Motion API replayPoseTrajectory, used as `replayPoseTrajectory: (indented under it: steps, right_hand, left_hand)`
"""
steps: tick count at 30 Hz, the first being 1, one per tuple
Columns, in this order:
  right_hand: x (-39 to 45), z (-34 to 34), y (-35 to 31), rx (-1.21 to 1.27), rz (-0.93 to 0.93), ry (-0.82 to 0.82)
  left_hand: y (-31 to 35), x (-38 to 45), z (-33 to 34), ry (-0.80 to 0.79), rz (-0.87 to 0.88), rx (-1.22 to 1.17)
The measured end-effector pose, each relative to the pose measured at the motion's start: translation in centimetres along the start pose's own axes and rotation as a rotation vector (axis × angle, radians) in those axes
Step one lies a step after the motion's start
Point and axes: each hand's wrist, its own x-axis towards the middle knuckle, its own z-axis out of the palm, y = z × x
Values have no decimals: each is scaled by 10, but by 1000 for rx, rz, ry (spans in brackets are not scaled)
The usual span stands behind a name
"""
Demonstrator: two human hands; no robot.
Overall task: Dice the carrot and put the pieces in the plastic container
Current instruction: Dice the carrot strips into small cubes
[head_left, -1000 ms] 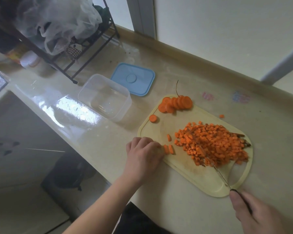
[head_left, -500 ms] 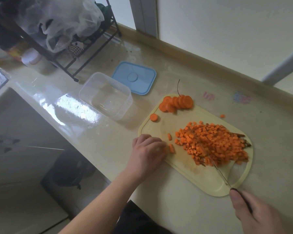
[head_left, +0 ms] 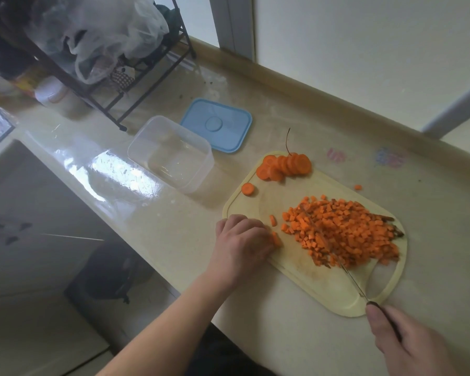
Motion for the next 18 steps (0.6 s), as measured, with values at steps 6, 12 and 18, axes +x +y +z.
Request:
replayPoseTrajectory:
  steps: [6,12,18]
  right_hand:
    - [1,1,0,3,3,5]
    - [2,-2,0,0,16,3]
    - [1,-4,-1,13,-20,-6]
  left_hand:
    - [2,6,-2,-54,18,26]
    - [7,8,2,-43,26,-21]
    - [10,7,-20,24,-39,-40]
